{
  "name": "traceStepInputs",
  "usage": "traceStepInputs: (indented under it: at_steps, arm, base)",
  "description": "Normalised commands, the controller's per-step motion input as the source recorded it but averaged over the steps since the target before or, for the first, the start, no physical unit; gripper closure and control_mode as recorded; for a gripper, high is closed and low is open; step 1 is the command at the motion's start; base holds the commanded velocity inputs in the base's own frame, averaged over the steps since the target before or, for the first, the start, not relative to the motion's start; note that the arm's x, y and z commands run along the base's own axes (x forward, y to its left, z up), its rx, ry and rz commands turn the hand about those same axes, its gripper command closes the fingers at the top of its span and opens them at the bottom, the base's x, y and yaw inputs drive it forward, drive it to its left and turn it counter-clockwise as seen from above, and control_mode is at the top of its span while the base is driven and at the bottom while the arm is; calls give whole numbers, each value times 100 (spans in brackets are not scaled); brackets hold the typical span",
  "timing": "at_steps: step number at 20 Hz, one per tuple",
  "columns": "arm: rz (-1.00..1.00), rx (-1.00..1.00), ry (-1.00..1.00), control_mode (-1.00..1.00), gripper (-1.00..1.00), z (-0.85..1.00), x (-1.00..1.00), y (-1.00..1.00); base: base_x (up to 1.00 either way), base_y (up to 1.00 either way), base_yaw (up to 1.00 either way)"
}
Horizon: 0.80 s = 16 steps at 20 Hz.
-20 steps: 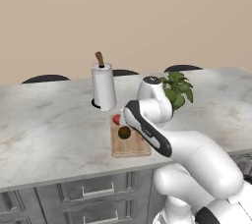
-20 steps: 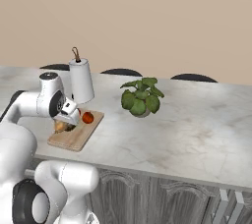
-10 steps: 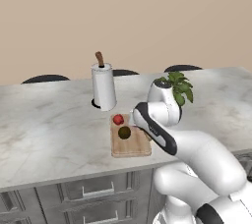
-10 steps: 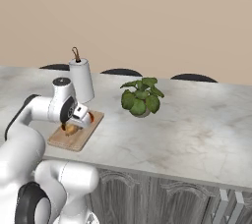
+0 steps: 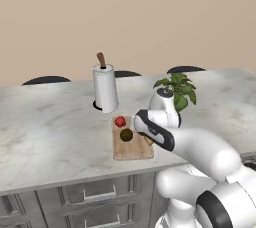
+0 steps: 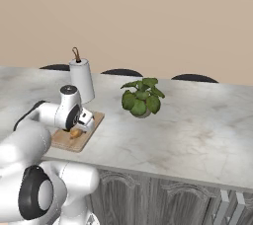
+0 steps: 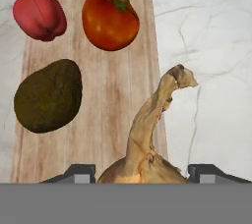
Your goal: Place the avocado, onion, tomato, and bell pepper on the cutting board.
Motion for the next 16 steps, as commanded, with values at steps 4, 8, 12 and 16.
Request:
traceStepInputs:
  at_steps: [4, 8, 12, 16]
  arm:
    - [-3, 3, 0, -100, 100, -17, 15, 4]
    - [-5, 2, 0, -100, 100, -8, 3, 18]
    - [-5, 0, 1, -100, 100, -4, 0, 23]
    - [-3, 0, 0, -100, 100, -14, 0, 9]
  base:
    - [0, 0, 0]
    - [0, 0, 0]
    - [0, 0, 0]
    - [0, 0, 0]
